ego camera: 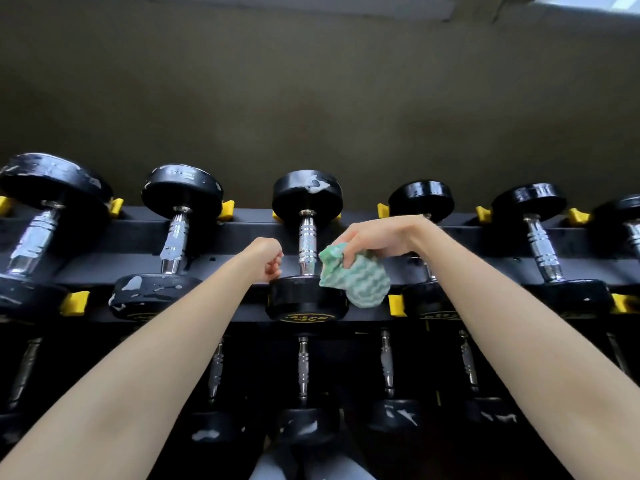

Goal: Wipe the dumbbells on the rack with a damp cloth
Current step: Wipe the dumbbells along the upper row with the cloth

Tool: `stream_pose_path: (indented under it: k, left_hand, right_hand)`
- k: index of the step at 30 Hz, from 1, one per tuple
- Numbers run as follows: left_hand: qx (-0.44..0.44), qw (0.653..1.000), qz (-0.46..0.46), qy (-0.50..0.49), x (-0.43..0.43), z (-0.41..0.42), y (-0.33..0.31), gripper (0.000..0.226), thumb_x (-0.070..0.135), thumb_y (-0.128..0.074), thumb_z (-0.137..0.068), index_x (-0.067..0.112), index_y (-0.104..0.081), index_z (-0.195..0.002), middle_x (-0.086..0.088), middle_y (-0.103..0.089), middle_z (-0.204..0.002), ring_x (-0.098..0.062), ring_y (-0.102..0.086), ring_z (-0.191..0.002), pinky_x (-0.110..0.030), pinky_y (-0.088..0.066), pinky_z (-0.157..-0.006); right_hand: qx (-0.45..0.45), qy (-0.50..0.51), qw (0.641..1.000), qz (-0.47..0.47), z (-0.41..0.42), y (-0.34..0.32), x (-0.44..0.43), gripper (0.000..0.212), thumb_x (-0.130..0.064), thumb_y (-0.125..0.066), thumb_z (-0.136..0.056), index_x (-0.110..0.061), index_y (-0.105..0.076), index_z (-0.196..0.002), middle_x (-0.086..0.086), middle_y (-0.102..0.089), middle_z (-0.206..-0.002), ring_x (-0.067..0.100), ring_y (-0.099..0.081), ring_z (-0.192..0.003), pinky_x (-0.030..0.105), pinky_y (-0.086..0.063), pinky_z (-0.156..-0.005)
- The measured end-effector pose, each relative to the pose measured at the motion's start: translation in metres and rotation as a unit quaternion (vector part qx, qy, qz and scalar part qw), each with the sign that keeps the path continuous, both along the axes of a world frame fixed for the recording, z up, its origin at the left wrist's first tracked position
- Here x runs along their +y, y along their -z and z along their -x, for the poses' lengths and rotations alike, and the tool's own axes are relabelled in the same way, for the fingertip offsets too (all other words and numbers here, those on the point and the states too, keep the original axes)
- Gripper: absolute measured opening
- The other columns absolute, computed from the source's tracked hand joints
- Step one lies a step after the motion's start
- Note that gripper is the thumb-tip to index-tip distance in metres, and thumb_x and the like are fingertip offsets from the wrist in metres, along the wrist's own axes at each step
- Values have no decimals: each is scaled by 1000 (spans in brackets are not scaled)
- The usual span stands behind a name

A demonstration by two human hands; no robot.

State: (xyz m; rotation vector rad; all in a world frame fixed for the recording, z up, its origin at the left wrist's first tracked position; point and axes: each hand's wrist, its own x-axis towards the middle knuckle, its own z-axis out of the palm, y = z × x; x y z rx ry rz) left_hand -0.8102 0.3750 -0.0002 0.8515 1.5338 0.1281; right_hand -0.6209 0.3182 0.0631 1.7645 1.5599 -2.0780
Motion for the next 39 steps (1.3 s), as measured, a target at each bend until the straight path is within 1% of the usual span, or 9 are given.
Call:
stream_pose_path:
  k: [4,11,14,19,23,29,32,36,39]
  left_hand:
    - [13,999,-37,3,7,-9,-3,17,3,-35,-94,2,-46,-80,-8,-43,-63,-18,-40,-50,-26,-42,-44]
    - [25,999,-45,3,15,-18,14,33,7,-35,-97,-9,-44,-124,-13,-52,-79,-22,-54,-64,-33,-49,-53]
    - [40,998,-49,-5,16,-15,24,33,8,-35,-97,-9,-43,-125,-12,-52,-79,-21,-55,-63,-31,-50,-49]
    - [45,998,-39,-20,14,-15,36,34,9,-35,-97,-6,-45,-126,-11,-55,-76,-20,-56,-59,-26,-50,-40]
    - [54,997,-41,-41,8,-17,37,28,7,-33,-96,-2,-46,-120,-13,-54,-73,-21,-55,-55,-26,-50,-39]
    - [86,994,-62,-27,6,-14,23,31,8,-35,-97,-6,-45,-123,-12,-57,-78,-20,-54,-58,-29,-48,-41]
    - [81,994,-63,-32,4,-12,16,36,8,-34,-98,-8,-42,-129,-19,-59,-97,-21,-55,-61,-32,-49,-54]
    - [79,993,-77,-36,10,-13,2,36,8,-36,-97,-10,-43,-128,-15,-58,-89,-22,-57,-62,-30,-48,-52]
    - [78,988,-128,-44,22,-19,-11,36,3,-40,-94,-2,-40,-130,-17,-53,-112,-28,-61,-86,-34,-52,-65]
  right_hand:
    - [15,297,951,-84,-35,16,0,21,-6,-51,-75,-13,-62,-92,6,-62,-85,18,-58,-73,27,-47,-65]
    - [-58,440,884,-148,3,87,23,28,1,-54,-79,-14,-56,-102,10,-59,-99,22,-58,-89,37,-51,-80]
    - [-39,435,877,-202,25,96,30,32,-1,-54,-81,-15,-60,-109,7,-62,-100,20,-56,-92,33,-47,-87]
    - [-66,355,888,-284,25,92,24,22,-4,-55,-80,-11,-68,-96,3,-60,-84,15,-52,-79,22,-39,-66]
    - [-107,185,916,-339,29,77,17,34,-10,-60,-79,-21,-69,-109,4,-50,-98,15,-52,-83,14,-40,-63]
    - [-99,-47,958,-264,39,58,9,27,-11,-56,-81,-21,-70,-103,-10,-50,-78,12,-50,-81,27,-44,-76]
    - [-52,-17,981,-185,36,56,3,14,-9,-51,-81,-17,-63,-81,-4,-47,-68,11,-43,-63,25,-36,-60]
    - [-20,19,994,-102,21,45,5,25,-12,-56,-70,-1,-66,-90,6,-45,-72,17,-38,-67,27,-32,-61]
    - [61,150,987,-1,-4,36,5,18,-14,-56,-59,-8,-59,-76,6,-56,-68,20,-51,-59,23,-39,-55]
